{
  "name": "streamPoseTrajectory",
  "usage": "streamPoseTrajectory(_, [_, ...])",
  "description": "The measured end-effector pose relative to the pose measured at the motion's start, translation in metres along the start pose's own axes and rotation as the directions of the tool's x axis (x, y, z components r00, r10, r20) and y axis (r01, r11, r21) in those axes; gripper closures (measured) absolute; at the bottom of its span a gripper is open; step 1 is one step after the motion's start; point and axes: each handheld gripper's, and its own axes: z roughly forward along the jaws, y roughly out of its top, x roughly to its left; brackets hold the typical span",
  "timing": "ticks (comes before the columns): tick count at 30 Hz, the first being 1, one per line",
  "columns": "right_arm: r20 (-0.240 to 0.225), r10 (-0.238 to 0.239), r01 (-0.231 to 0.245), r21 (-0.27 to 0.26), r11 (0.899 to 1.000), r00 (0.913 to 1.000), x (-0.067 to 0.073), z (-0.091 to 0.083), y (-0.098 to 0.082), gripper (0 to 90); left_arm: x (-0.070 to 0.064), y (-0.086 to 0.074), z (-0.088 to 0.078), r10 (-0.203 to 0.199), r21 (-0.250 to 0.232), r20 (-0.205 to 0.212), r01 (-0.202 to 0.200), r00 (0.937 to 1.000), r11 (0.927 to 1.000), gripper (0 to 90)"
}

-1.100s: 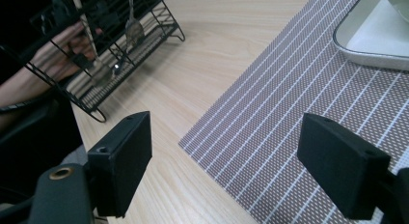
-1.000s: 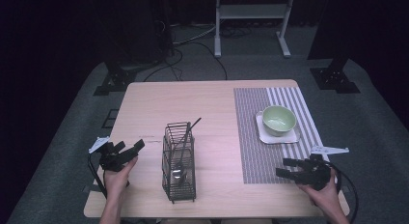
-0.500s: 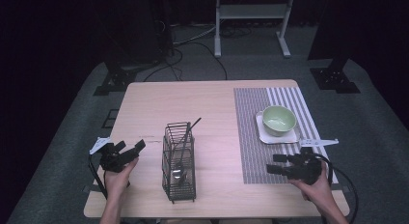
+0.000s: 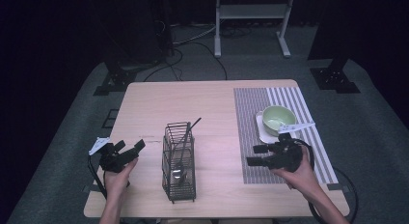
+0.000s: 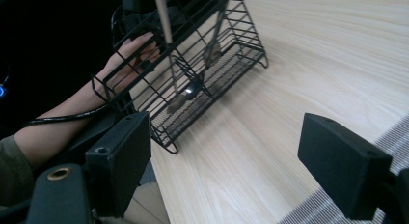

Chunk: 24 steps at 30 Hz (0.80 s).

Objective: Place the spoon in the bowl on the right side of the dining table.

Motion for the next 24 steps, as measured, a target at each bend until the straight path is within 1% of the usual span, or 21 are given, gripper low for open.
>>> streamPoseTrajectory(1, [0.0,0.0,0.0,0.0,1.0,1.0,0.0,0.0,0.0,17.8,0.0,0.0,0.0,0.0,0.0,0.0,0.0,1.0,1.0,0.0])
streamPoseTrajectory(2, [-0.005,-0.017,0.017,0.016,1.0,0.9998,0.005,0.006,0.006,17.8,0.0,0.0,0.001,0.0,0.003,0.002,0.0,1.0,1.0,0.0])
streamPoseTrajectory(4, [-0.014,-0.028,0.028,0.026,0.999,0.9995,0.009,0.012,0.012,17.9,0.0,0.0,0.003,0.002,0.007,0.004,-0.002,1.0,1.0,0.0])
streamPoseTrajectory(5, [-0.014,-0.028,0.028,0.026,0.999,0.9995,0.009,0.012,0.012,17.9,0.0,0.0,0.003,0.002,0.007,0.004,-0.002,1.0,1.0,0.0])
streamPoseTrajectory(6, [-0.024,-0.031,0.032,0.037,0.999,0.9992,0.013,0.017,0.017,17.9,-0.001,0.0,0.003,0.002,0.006,0.008,-0.002,1.0,1.0,0.0])
streamPoseTrajectory(8, [-0.033,-0.039,0.041,0.049,0.998,0.9987,0.017,0.023,0.023,17.9,-0.001,0.0,0.004,0.009,0.006,0.008,-0.009,0.9999,0.9999,0.0])
streamPoseTrajectory(15, [-0.066,-0.07,0.076,0.1,0.992,0.9954,0.032,0.046,0.044,17.9,-0.003,-0.001,0.005,0.013,0.01,0.013,-0.013,0.9998,0.9999,0.0])
streamPoseTrajectory(17, [-0.068,-0.072,0.079,0.103,0.992,0.9951,0.034,0.049,0.047,18.1,-0.003,-0.001,0.004,0.01,0.006,0.008,-0.01,0.9999,0.9999,0.0])
streamPoseTrajectory(18, [-0.081,-0.062,0.07,0.107,0.992,0.9948,0.036,0.055,0.052,19.1,-0.003,0.0,0.004,-0.008,-0.003,0.007,0.008,0.9999,1.0,0.0])
streamPoseTrajectory(19, [-0.081,-0.062,0.07,0.107,0.992,0.9948,0.036,0.055,0.052,19.1,-0.003,0.0,0.004,-0.008,-0.003,0.007,0.008,0.9999,1.0,0.0])
streamPoseTrajectory(20, [-0.08,-0.065,0.074,0.111,0.991,0.9946,0.038,0.06,0.057,19.9,-0.002,0.0,0.004,-0.007,-0.005,0.005,0.007,1.0,1.0,0.0])
streamPoseTrajectory(23, [-0.082,-0.064,0.073,0.117,0.99,0.9946,0.039,0.065,0.062,20.3,-0.001,0.0,0.003,-0.007,-0.005,0.004,0.007,1.0,1.0,0.0])
streamPoseTrajectory(24, [-0.077,-0.067,0.076,0.123,0.99,0.9948,0.04,0.07,0.066,20.7,0.0,0.0,0.002,-0.012,-0.006,0.003,0.012,0.9999,0.9999,0.1])
